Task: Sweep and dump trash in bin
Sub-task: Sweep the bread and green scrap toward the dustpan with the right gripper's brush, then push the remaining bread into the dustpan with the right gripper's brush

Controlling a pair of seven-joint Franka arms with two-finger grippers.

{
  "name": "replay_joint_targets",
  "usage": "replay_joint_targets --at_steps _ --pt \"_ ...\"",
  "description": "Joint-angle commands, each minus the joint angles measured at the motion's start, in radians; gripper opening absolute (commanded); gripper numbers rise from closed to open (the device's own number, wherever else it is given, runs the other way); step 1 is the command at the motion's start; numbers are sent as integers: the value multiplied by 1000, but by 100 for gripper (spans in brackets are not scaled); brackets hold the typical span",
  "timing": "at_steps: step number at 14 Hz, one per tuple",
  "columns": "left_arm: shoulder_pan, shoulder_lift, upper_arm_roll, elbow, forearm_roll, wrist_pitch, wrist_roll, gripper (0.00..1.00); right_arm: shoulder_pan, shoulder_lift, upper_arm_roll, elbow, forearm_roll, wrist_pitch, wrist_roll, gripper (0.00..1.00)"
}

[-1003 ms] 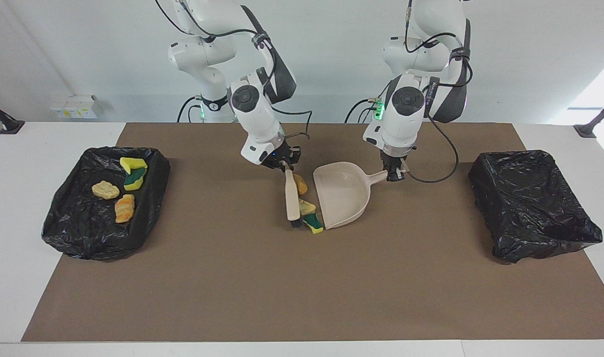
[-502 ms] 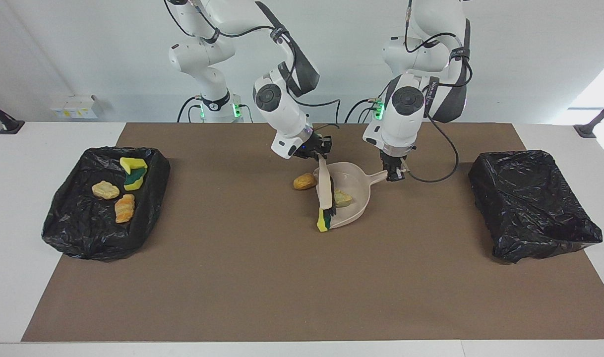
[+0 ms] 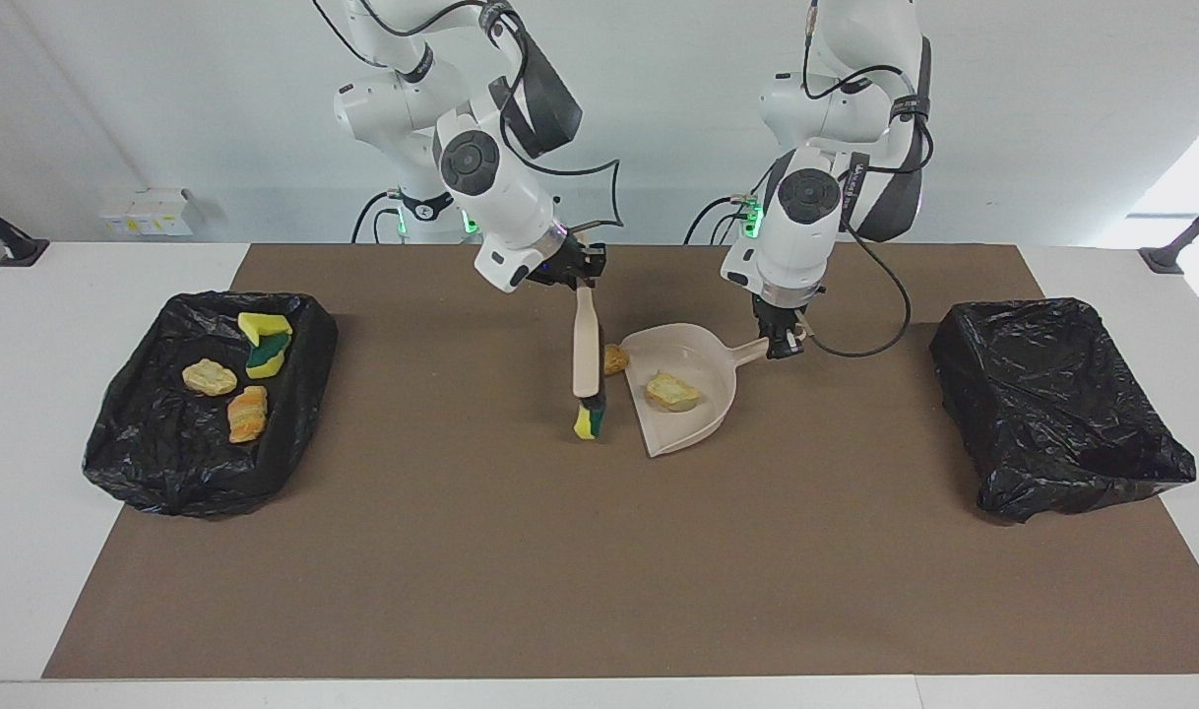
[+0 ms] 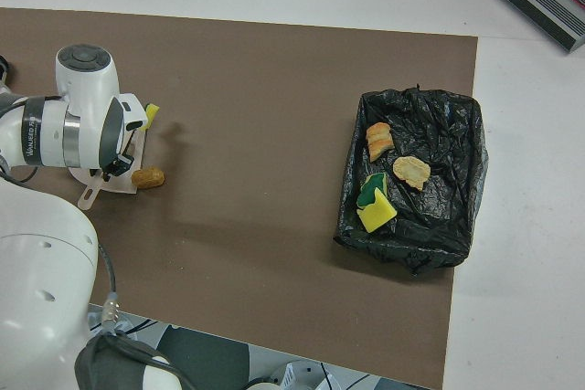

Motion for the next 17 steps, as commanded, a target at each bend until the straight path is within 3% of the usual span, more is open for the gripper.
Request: replay_joint_targets --at_steps 1,3,6,11,13,17 --pt "-14 -21 11 -43 13 38 -54 0 2 -78 13 -115 -102 1 74 0" --pt "-19 -19 11 -42 13 38 -71 0 -23 -142 13 -228 -119 33 54 0" --pt "-20 -19 11 -42 13 37 -73 0 -27 -149 18 -301 -140 116 46 0" --pt "-20 -19 11 -42 13 37 -73 0 51 -83 22 -299 -113 213 233 0" --pt "-19 -19 11 -42 13 37 -73 0 101 -43 22 -284 -47 297 250 0" --pt "-20 -19 11 -43 13 35 -73 0 184 78 22 -135 59 317 260 0"
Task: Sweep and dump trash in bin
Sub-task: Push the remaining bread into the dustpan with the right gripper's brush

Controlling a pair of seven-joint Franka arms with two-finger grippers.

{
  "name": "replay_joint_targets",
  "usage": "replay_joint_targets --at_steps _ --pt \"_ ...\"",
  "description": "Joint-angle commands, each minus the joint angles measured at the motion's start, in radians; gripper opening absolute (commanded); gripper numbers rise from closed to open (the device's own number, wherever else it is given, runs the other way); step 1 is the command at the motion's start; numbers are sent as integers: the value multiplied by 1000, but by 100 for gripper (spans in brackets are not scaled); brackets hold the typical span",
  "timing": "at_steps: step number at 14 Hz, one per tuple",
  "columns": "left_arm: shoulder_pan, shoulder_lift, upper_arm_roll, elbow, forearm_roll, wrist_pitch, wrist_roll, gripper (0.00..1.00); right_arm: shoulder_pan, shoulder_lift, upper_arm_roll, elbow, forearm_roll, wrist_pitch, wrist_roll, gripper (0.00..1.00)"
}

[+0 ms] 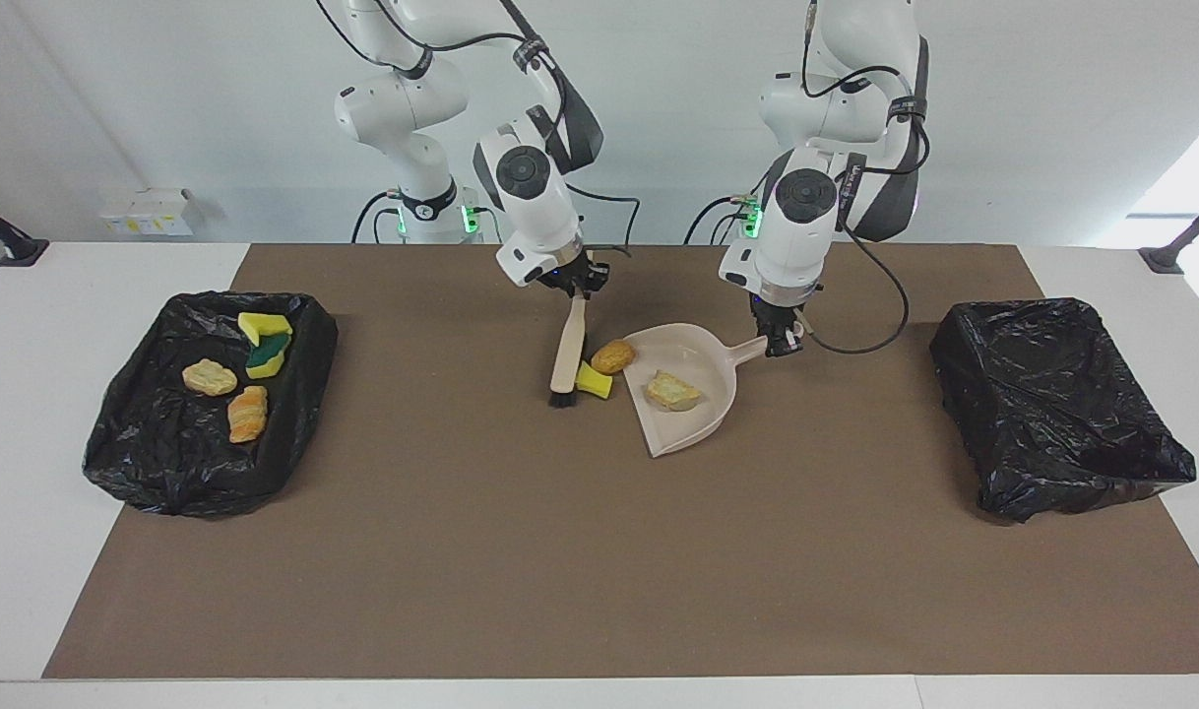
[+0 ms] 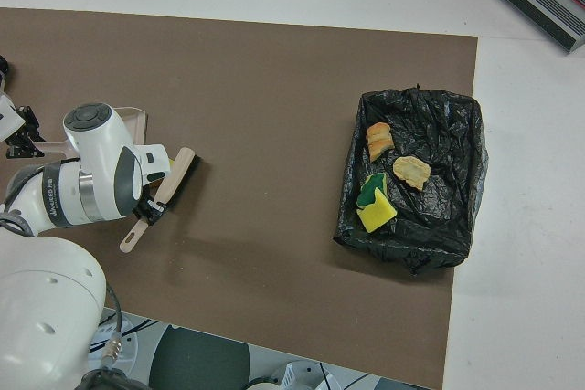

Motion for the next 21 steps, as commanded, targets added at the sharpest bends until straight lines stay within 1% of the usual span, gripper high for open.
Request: replay_joint_targets --at_steps 1,4,6,7,8,10,12,14,17,18,19,21 --pt "-15 -17 10 -28 13 30 -34 0 25 95 1 133 76 0 16 0" --pt "-13 -17 10 -28 13 30 -34 0 34 138 11 227 120 0 7 0" --pt "-15 -17 10 -27 13 23 -57 0 35 129 10 220 114 -23 2 0" --pt "-15 -17 10 -27 13 18 -99 0 28 106 7 209 103 -52 8 0" --pt "-15 -17 10 -25 13 18 -129 0 22 88 1 203 91 -108 13 0" --pt "-13 -17 10 -25 13 17 -161 0 -10 51 1 201 -36 -190 22 0" --pt "-12 -17 10 -25 13 18 -198 0 -30 23 -1 201 -104 -254 27 0" --pt "-4 -17 10 -23 10 20 -242 0 -50 6 1 201 -165 -291 21 0" --pt "-1 -15 10 -16 9 9 -255 0 -53 0 5 192 -166 -282 -18 0" --pt "3 -18 12 -14 7 6 -255 0 -50 -21 7 155 -164 -267 -16 0" --pt "13 -31 13 -13 4 0 -253 0 -38 -46 7 117 -164 -227 -6 0" --pt "51 -41 13 28 2 -49 -249 0 16 -90 7 56 -164 -180 10 0"
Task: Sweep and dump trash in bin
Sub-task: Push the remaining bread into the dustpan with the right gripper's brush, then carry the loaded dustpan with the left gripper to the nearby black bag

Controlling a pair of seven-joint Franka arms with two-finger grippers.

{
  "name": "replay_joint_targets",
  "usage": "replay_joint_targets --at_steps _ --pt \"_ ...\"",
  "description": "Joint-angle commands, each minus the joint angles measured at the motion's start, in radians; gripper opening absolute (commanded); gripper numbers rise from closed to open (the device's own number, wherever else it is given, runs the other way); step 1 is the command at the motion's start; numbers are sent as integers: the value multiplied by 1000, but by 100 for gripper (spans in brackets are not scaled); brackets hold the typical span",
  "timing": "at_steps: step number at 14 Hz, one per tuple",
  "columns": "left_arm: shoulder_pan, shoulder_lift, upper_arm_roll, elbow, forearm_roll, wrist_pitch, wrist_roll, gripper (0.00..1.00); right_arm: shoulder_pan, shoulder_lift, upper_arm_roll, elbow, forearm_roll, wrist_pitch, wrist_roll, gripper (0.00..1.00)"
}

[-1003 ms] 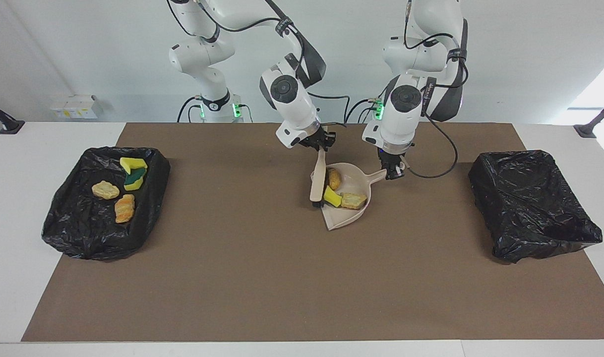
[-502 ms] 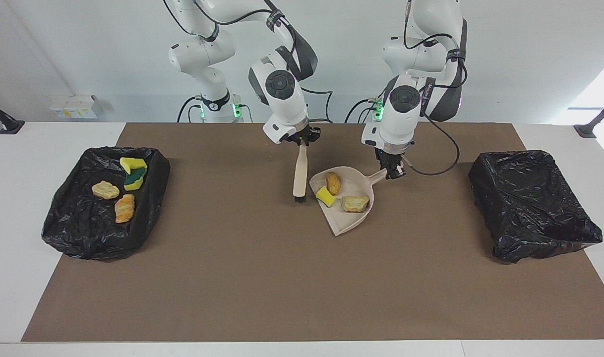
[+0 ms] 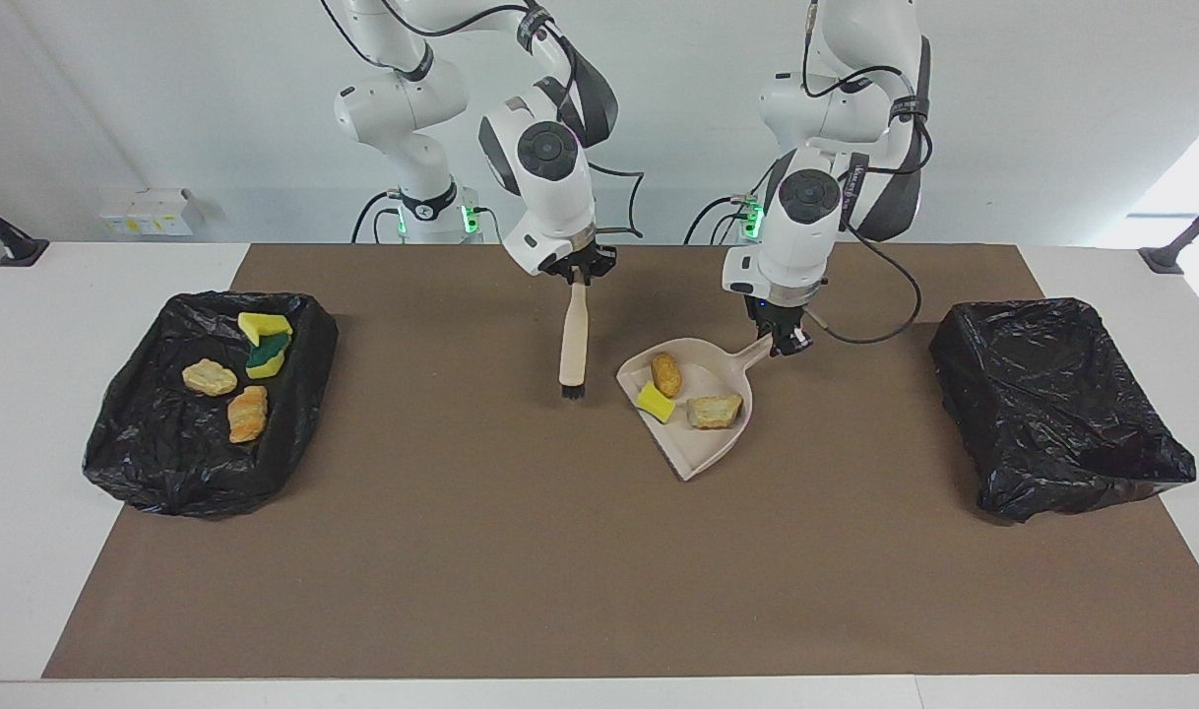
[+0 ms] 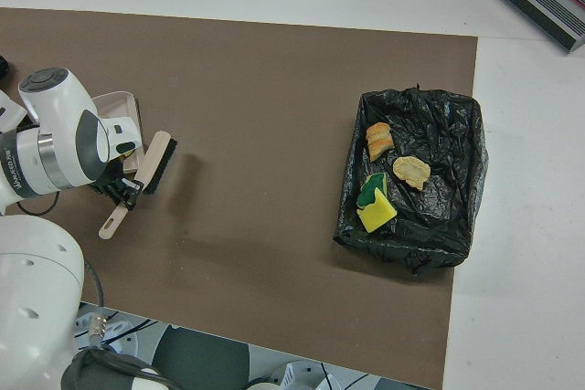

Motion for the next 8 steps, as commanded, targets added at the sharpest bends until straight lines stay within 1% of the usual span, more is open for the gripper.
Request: replay_joint_targets --at_steps 1,2,4,6,8 --pt "52 -40 5 38 2 -63 -12 0 56 -92 7 -103 -19 65 6 0" --pt "80 -57 5 44 1 -69 -4 0 74 -101 7 -114 -19 83 9 0" --pt "120 -89 7 46 -16 -88 4 0 146 -95 7 -132 -26 129 14 0" --pt "160 -103 8 54 -41 -100 21 0 183 -88 7 -157 -31 187 52 0" --pt "201 -116 10 81 -42 -156 24 0 226 -66 7 -162 -34 218 97 0"
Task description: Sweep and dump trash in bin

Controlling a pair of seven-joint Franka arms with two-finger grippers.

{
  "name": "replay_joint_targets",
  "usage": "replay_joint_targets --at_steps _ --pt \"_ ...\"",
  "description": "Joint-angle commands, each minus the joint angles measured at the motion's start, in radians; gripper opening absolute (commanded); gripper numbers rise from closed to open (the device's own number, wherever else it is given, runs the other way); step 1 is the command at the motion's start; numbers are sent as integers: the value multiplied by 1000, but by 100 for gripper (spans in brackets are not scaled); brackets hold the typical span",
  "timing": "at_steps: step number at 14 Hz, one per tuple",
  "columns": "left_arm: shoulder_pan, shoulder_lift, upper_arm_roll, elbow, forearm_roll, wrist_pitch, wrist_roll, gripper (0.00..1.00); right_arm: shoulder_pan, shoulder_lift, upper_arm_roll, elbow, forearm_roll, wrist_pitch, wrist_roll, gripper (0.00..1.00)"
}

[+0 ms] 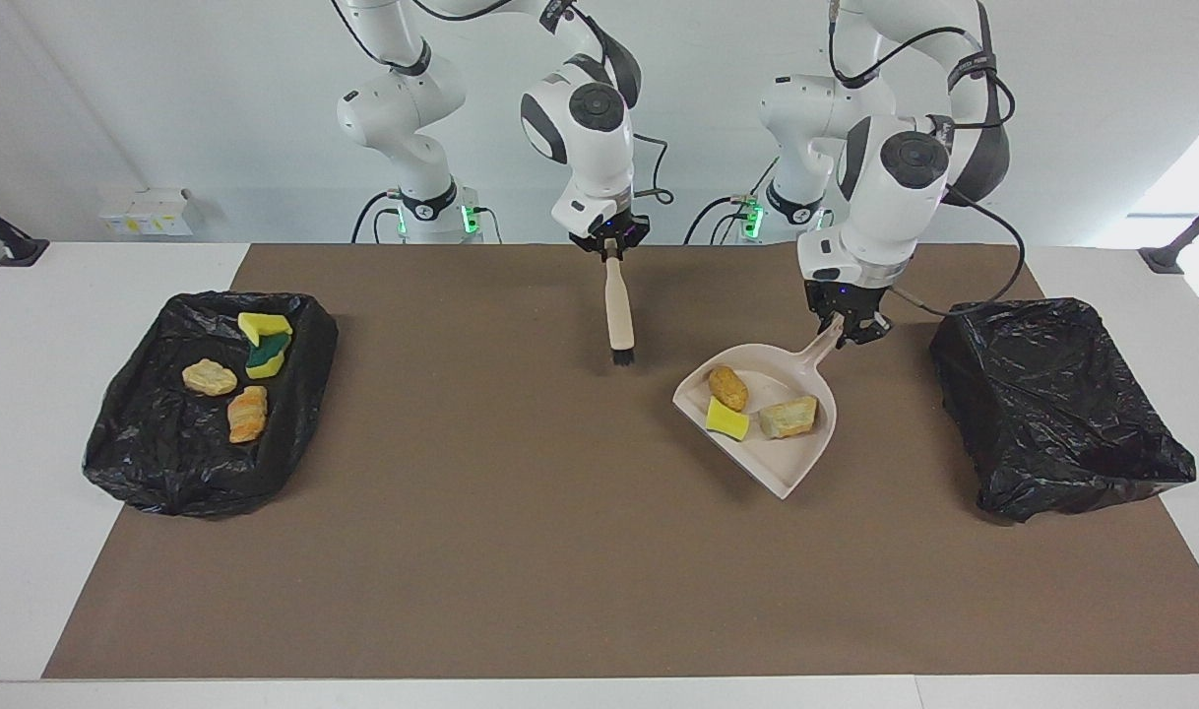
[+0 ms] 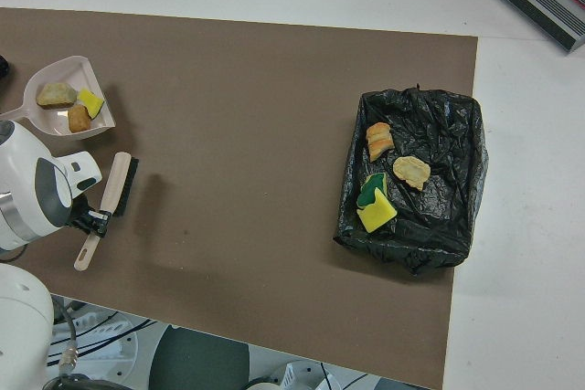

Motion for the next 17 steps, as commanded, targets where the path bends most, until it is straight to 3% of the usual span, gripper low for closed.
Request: replay_joint_targets --at_steps 1,2,5,6,8,12,17 --pt "71 -29 -4 50 -23 -108 21 0 52 19 -1 -22 -45 58 96 0" --pt "104 -34 -1 84 -17 -172 41 0 85 49 -1 -22 -65 82 154 0" --pt "240 -36 6 142 -26 -209 229 0 112 90 -1 -21 -85 112 209 0" --pt "278 -36 9 161 -40 -226 268 0 112 91 -1 -16 -86 106 209 7" --pt "370 -22 9 216 -46 -272 349 0 112 93 -3 -4 -103 96 207 100" --pt "565 23 9 312 -48 -315 559 0 61 82 -7 108 -111 -28 189 100" --pt "710 219 25 648 16 -488 717 0 -78 64 -11 269 -114 -227 34 100"
